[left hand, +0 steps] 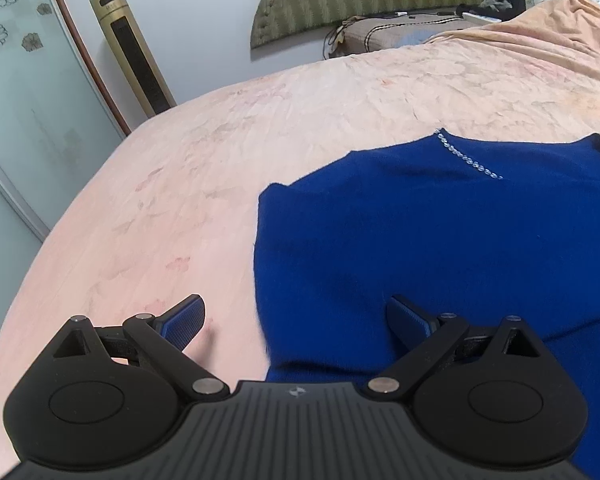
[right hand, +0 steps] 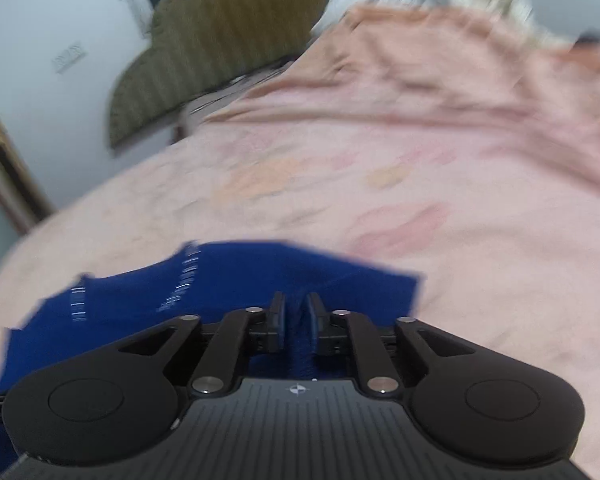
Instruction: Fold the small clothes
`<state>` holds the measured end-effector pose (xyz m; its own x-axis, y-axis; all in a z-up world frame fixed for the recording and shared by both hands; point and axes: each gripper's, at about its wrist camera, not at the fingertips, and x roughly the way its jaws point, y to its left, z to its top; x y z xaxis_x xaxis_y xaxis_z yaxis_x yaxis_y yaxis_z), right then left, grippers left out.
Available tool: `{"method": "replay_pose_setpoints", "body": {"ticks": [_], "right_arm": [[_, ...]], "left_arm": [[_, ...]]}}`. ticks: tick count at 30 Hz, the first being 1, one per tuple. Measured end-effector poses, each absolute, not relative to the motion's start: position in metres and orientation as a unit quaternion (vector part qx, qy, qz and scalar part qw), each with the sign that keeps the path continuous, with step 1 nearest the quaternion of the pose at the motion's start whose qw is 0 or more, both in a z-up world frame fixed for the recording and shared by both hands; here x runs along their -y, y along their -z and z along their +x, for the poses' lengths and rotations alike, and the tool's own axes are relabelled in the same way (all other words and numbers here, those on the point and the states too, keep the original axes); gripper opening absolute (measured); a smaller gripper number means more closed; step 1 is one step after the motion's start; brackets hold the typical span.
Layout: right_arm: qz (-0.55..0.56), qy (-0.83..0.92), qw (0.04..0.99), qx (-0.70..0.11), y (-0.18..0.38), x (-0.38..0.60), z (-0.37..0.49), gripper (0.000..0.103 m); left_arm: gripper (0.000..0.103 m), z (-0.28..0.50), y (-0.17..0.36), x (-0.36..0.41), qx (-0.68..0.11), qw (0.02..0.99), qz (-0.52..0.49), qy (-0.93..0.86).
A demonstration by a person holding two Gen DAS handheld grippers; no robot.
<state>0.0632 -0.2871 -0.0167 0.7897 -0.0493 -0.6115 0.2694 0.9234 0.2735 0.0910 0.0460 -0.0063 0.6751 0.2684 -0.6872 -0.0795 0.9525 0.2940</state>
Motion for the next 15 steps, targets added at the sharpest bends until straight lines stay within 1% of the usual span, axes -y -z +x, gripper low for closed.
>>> {"method": "replay_pose_setpoints", "body": {"ticks": [2, 4, 5, 6, 7, 8, 10, 11, 12, 13, 15], "right_arm": [[0.157, 0.105, 0.94, -0.285, 0.007, 0.282, 0.053, 0.022], [0.15, 0.065, 0.947, -0.275, 0.001, 0.273, 0.048, 0.021], [0.144, 0.032, 0.947, -0.285, 0.001, 0.266, 0.048, 0.023], [0.137, 0.008, 0.944, -0.301, 0.003, 0.259, 0.051, 0.026], [0.129, -0.009, 0.938, -0.322, 0.008, 0.253, 0.055, 0.027], [0.123, -0.013, 0.932, -0.34, 0.014, 0.25, 0.059, 0.03], [0.108, 0.026, 0.928, -0.355, 0.024, 0.249, 0.063, 0.03], [0.107, 0.045, 0.929, -0.35, 0.023, 0.25, 0.061, 0.03], [0.113, 0.051, 0.932, -0.34, 0.02, 0.25, 0.056, 0.036], [0.117, 0.046, 0.936, -0.328, 0.014, 0.248, 0.05, 0.038], [0.106, 0.025, 0.943, -0.314, 0.004, 0.238, 0.038, 0.047]], "left_arm": [[0.098, 0.087, 0.006, -0.045, -0.395, 0.907, 0.116, -0.083], [0.099, 0.083, 0.008, -0.042, -0.401, 0.906, 0.118, -0.071], [0.098, 0.082, 0.01, -0.039, -0.401, 0.906, 0.121, -0.066], [0.098, 0.08, 0.011, -0.037, -0.4, 0.905, 0.125, -0.065], [0.098, 0.078, 0.013, -0.035, -0.399, 0.905, 0.131, -0.065], [0.098, 0.076, 0.013, -0.034, -0.399, 0.905, 0.134, -0.065], [0.098, 0.072, 0.011, -0.035, -0.399, 0.905, 0.132, -0.061], [0.098, 0.07, 0.01, -0.036, -0.4, 0.905, 0.13, -0.057], [0.098, 0.068, 0.009, -0.036, -0.4, 0.906, 0.128, -0.056], [0.098, 0.067, 0.008, -0.036, -0.401, 0.906, 0.126, -0.056], [0.099, 0.065, 0.006, -0.035, -0.4, 0.907, 0.121, -0.055]]}}
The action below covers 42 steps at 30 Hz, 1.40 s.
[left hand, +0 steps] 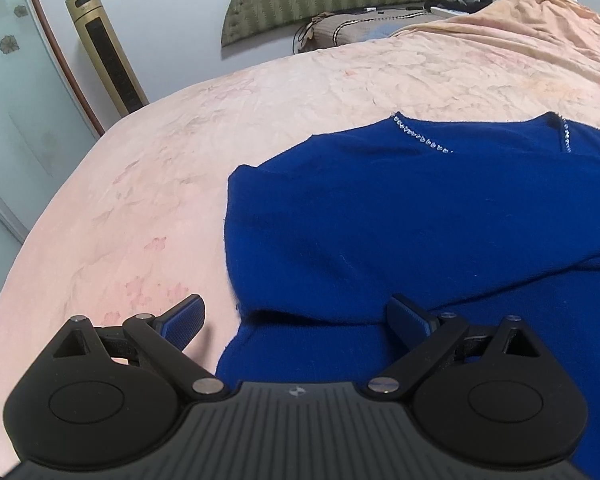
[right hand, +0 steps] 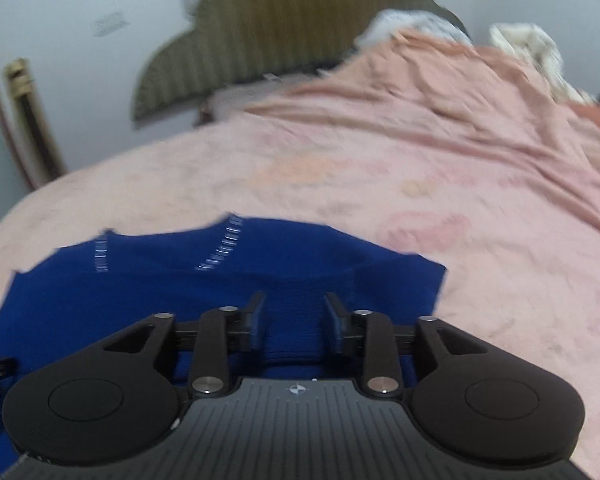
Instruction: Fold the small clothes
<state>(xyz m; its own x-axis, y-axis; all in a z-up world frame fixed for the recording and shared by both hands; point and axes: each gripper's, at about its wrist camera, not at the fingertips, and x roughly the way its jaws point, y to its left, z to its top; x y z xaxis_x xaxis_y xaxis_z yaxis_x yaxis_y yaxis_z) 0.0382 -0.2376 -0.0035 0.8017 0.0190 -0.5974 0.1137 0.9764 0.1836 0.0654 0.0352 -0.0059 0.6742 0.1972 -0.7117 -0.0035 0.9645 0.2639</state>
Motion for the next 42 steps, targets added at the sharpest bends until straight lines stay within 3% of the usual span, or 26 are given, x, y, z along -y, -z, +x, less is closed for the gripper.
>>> {"method": "replay_pose_setpoints", "body": {"ticks": [3, 24, 37, 42], "right_arm": [[0.082, -0.01, 0.945, -0.315, -0.001, 0.218, 0.025, 0.056], [0.083, -0.039, 0.939, -0.331, 0.0, 0.199, -0.059, 0.074], [0.116, -0.051, 0.936, -0.327, 0.024, 0.207, -0.115, 0.079], [0.057, -0.005, 0.947, -0.318, 0.028, 0.201, -0.129, 0.081]], "left_arm": [[0.099, 0.061, 0.004, -0.034, -0.4, 0.908, 0.112, -0.052], [0.099, 0.009, 0.002, -0.037, -0.393, 0.911, 0.125, -0.029], [0.098, -0.071, 0.017, -0.058, -0.391, 0.916, 0.077, 0.044], [0.098, -0.086, 0.011, -0.066, -0.381, 0.921, 0.069, 0.041]]}}
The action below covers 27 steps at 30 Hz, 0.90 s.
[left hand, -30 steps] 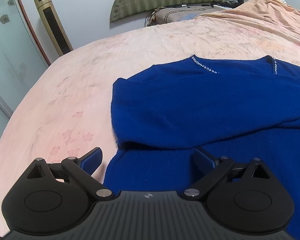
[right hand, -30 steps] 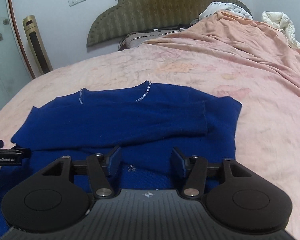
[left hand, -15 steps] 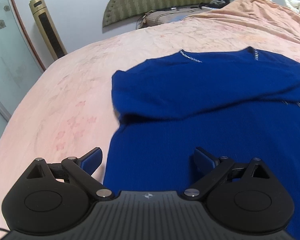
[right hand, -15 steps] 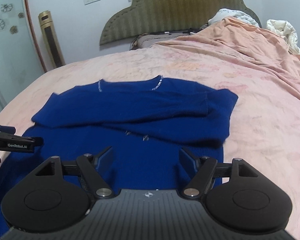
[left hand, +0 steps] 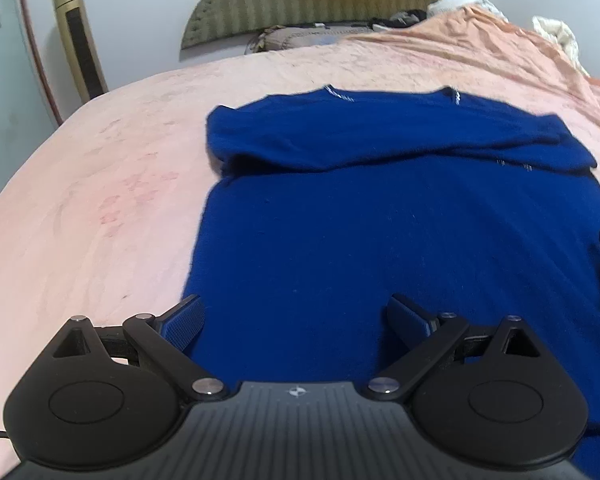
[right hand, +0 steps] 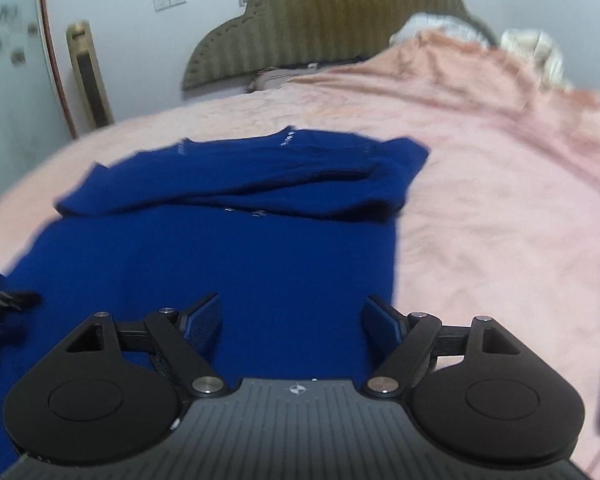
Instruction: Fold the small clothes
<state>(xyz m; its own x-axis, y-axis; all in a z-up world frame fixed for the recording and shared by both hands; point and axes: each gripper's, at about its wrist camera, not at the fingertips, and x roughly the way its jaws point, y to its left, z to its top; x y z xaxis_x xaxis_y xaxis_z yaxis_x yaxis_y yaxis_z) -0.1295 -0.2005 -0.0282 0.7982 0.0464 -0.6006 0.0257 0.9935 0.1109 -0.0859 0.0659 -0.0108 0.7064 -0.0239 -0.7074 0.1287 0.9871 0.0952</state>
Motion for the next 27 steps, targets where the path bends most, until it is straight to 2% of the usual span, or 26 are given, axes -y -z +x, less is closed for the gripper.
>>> {"method": "replay_pose_setpoints", "body": {"ticks": [5, 10, 12, 18, 27], "right_arm": [[0.127, -0.028, 0.947, -0.294, 0.034, 0.207, -0.131, 0.081], [0.066, -0.008, 0.95, -0.305, 0.027, 0.203, -0.136, 0.081], [0.056, -0.01, 0.947, -0.317, 0.024, 0.208, -0.138, 0.087], [0.114, -0.011, 0.944, -0.31, 0.021, 0.233, -0.15, 0.083], [0.145, -0.004, 0.933, -0.329, 0.033, 0.24, -0.152, 0.078]], "left_arm": [[0.099, -0.085, 0.003, -0.079, -0.386, 0.921, 0.044, 0.026], [0.099, -0.086, -0.004, -0.086, -0.377, 0.924, 0.052, 0.02], [0.099, -0.083, -0.006, -0.09, -0.374, 0.926, 0.057, 0.012], [0.098, -0.065, -0.007, -0.116, -0.383, 0.923, 0.034, -0.024], [0.098, -0.057, 0.002, -0.131, -0.41, 0.911, 0.012, -0.042]]}}
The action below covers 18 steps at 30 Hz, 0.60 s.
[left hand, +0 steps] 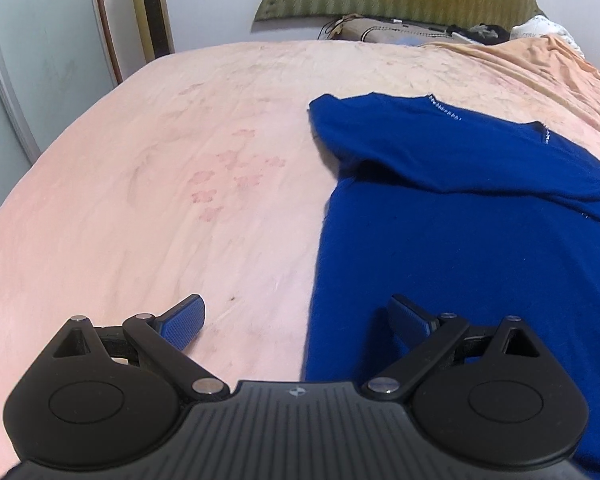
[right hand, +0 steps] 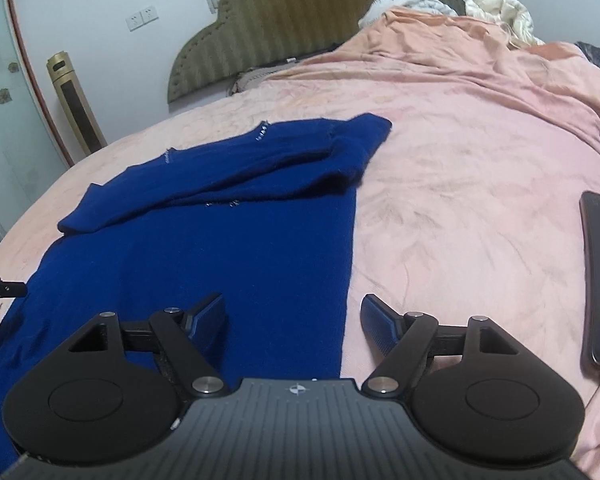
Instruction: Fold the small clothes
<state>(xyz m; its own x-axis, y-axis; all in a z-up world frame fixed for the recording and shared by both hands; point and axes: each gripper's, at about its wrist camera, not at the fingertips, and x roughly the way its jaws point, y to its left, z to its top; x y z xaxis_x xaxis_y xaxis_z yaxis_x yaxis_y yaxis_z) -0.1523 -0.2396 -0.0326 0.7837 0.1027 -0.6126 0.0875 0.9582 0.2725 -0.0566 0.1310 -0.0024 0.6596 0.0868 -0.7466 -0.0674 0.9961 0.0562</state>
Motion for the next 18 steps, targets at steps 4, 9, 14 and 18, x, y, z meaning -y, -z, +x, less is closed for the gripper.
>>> {"method": "replay_pose_setpoints", "body": {"ticks": [4, 9, 14, 18], "right_arm": [[0.162, -0.006, 0.932, -0.325, 0.033, 0.243, -0.154, 0.078], [0.171, -0.016, 0.931, -0.322, 0.035, 0.246, -0.157, 0.072], [0.168, -0.021, 0.93, -0.325, 0.035, 0.242, -0.156, 0.057], [0.175, -0.03, 0.927, -0.33, 0.038, 0.242, -0.154, 0.037]], "left_arm": [[0.098, -0.053, 0.007, -0.133, -0.419, 0.907, 0.005, -0.04], [0.098, -0.049, 0.011, -0.134, -0.425, 0.905, -0.002, -0.032], [0.098, -0.044, 0.015, -0.141, -0.438, 0.898, -0.028, -0.016], [0.096, -0.042, 0.016, -0.145, -0.438, 0.898, -0.039, 0.008]]}}
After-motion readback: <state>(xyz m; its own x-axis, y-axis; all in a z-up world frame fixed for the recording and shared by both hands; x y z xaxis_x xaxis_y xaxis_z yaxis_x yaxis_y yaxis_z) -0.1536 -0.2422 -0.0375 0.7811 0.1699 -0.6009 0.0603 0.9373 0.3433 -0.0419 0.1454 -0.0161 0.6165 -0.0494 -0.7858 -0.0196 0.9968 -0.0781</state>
